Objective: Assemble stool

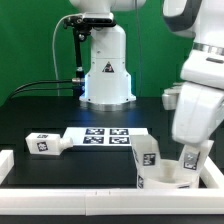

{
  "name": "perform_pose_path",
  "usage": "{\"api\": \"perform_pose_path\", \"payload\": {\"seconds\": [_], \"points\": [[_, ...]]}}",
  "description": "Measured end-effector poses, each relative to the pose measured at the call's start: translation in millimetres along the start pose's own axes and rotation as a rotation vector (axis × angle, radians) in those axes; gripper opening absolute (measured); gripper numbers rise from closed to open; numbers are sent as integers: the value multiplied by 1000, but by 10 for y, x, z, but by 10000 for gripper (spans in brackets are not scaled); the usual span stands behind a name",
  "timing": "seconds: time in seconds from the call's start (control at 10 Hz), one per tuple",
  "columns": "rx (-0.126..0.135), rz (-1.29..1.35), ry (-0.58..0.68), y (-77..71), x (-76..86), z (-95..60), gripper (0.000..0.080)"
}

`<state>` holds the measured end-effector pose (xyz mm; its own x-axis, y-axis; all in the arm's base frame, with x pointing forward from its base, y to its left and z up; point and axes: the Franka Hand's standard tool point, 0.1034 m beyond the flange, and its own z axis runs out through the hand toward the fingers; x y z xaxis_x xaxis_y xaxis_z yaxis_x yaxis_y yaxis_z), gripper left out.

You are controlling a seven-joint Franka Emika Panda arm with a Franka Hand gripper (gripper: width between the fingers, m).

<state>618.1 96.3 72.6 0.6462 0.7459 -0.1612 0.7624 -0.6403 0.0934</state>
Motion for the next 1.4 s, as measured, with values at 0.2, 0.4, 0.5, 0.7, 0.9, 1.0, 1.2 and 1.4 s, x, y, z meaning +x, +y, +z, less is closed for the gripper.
{"api": "perform_pose_path", "payload": {"seconds": [0.2, 0.4, 0.5, 0.7, 0.9, 1.0, 1.2, 1.4], "points": [[61, 285, -25, 71, -71, 4, 334], [78, 504, -26, 90, -93, 35, 334], [71, 568, -18, 62, -74, 60, 334], [73, 707, -25, 64, -82, 65, 334], [72, 832, -30, 65, -83, 67, 334], [88, 1035, -23, 70, -70, 59, 334], [150, 1375, -9, 135, -120, 97, 334], [127, 1507, -11, 157, -154, 102, 334]]}}
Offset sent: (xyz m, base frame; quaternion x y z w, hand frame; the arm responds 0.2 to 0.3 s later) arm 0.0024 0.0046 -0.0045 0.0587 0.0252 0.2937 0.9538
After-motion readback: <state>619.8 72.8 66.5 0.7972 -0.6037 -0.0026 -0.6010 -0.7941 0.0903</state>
